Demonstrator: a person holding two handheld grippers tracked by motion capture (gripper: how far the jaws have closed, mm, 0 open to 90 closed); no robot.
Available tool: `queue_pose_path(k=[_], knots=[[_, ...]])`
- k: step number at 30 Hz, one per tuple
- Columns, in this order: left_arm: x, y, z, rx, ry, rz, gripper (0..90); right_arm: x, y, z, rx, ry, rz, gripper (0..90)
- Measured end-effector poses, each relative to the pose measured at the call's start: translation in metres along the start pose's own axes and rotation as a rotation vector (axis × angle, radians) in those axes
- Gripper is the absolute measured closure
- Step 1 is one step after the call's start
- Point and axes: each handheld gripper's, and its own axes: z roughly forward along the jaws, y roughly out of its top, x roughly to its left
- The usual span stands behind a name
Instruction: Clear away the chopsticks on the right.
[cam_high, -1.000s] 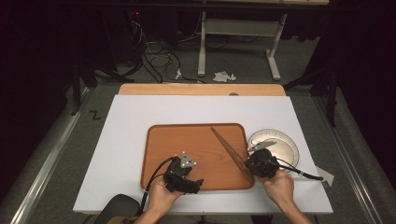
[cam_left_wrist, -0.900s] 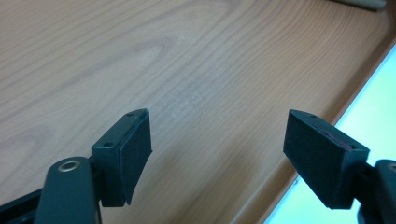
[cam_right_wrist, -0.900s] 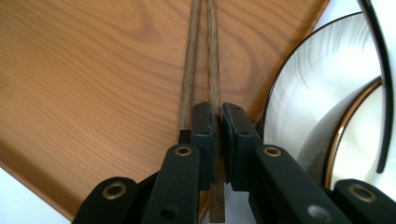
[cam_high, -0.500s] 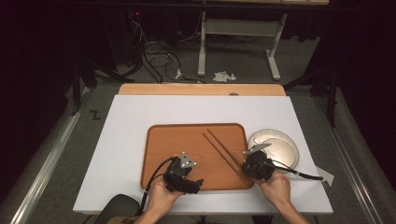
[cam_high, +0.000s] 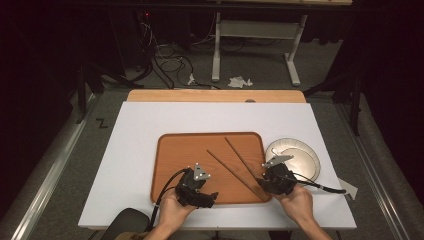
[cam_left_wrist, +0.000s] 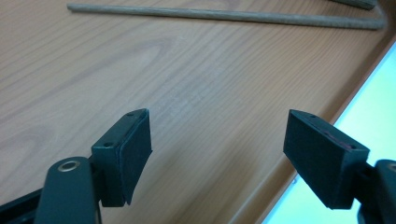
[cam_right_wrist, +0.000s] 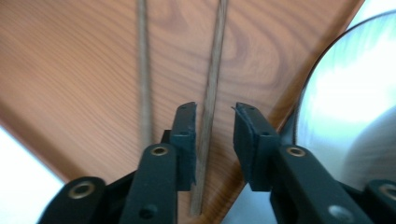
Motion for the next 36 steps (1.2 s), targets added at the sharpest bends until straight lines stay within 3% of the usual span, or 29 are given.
queue_pose_path(k=[7,12,19,26,36], knots=[[0.001,0.000,-0.002,-0.008,0.002,-0.004,23.6,-0.006,-0.007,-0.025,-0.124,-0.001,-0.027,62.1],[0.001,-0.001,-0.004,-0.014,0.009,-0.004,23.6,-0.008,-0.015,-0.039,-0.165,0.012,-0.034,59.6],[0.003,-0.001,-0.007,-0.029,0.019,-0.012,23.6,-0.009,-0.038,-0.040,-0.162,0.009,-0.065,57.6],[0.005,-0.002,-0.011,-0.043,0.020,-0.024,23.6,-0.013,-0.056,-0.037,-0.178,0.027,-0.046,56.7],[0.004,-0.003,-0.009,-0.036,0.017,-0.025,23.5,-0.013,-0.057,-0.029,-0.163,0.024,-0.059,53.2]])
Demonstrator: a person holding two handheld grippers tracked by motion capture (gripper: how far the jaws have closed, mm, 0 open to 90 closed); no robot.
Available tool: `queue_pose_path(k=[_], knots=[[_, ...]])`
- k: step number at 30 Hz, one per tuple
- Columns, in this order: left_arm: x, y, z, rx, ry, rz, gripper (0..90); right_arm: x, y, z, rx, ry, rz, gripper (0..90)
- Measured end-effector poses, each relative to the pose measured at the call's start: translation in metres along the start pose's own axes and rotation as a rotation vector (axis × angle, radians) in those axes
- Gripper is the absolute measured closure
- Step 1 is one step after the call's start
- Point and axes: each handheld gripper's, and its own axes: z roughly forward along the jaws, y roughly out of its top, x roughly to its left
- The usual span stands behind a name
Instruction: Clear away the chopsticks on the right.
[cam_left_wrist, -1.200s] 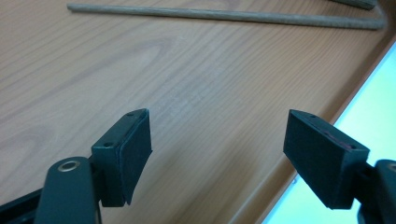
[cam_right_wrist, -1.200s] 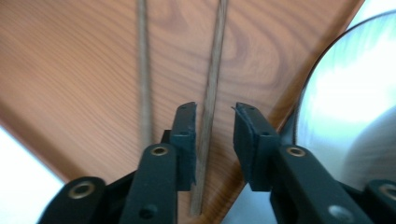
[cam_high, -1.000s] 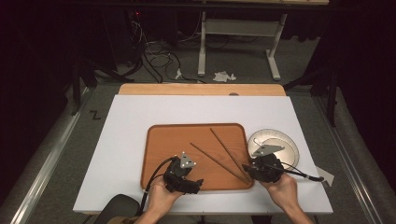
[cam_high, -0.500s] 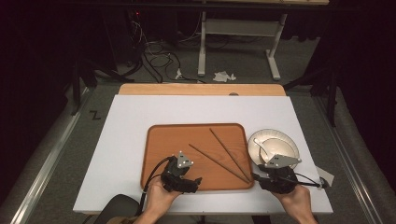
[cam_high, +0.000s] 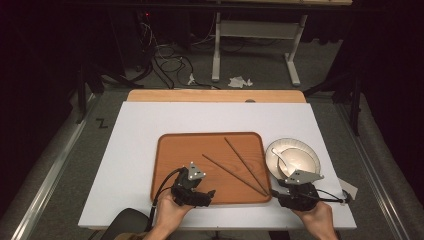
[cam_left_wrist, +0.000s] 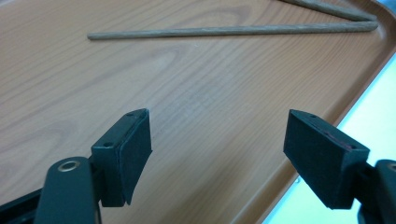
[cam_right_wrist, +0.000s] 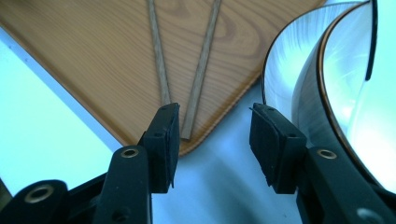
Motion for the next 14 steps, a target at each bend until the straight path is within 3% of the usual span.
queue_pose_path(k=[14], knots=[[0.0018,0.0006,0.0016,0.000,0.002,-0.008,23.6,-0.0009,0.0015,-0.0002,-0.026,0.023,-0.013,49.3]])
